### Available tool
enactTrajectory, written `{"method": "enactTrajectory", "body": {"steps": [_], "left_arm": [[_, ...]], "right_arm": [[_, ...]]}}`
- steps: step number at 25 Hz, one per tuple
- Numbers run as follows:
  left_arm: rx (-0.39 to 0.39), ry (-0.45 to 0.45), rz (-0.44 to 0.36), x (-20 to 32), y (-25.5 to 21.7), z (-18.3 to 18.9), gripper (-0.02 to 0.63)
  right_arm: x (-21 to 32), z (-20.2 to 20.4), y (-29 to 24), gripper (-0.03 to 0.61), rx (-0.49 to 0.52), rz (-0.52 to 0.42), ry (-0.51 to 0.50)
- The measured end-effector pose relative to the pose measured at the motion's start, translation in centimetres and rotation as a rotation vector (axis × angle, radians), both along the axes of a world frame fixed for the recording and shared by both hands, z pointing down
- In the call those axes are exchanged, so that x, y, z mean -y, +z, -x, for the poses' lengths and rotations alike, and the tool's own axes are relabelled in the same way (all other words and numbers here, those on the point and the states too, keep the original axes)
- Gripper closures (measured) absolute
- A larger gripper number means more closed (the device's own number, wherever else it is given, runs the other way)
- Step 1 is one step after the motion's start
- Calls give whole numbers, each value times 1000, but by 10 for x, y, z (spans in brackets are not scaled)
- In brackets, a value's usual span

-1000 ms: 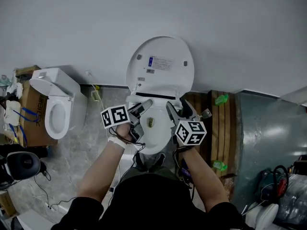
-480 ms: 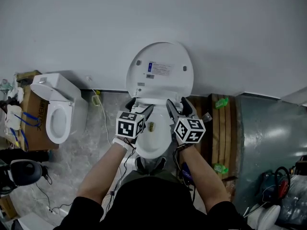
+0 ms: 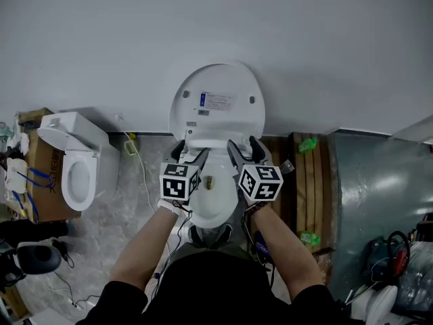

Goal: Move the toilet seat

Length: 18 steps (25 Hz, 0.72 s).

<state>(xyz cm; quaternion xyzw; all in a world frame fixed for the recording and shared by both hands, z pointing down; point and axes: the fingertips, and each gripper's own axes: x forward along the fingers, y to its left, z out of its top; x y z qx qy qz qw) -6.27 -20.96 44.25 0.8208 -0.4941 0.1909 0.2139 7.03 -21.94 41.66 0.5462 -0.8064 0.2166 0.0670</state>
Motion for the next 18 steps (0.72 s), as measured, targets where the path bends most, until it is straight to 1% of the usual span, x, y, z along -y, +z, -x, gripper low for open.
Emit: {"method": "enactTrajectory", "body": {"steps": [2, 4, 7, 12, 15, 18], "left_arm": [[-8, -7, -2, 8, -2, 1, 293], [-9, -8, -5, 19, -5, 2, 293], [-4, -10, -8, 33, -8, 1, 293], [-2, -23, -5, 51, -10, -1, 293], [2, -29, -10, 62, -12, -3, 293], [28, -22, -24, 74, -15, -3, 299]], "right_arm": [[0, -5, -4, 252, -60, -12, 9], [-4, -12, -11, 252, -82, -24, 23], [-14, -26, -18, 252, -59, -25, 45], [-35, -39, -25, 252, -55, -23, 33], [-45, -41, -28, 252, -9, -13, 39], [-52, -39, -31, 252, 38, -2, 42]]}}
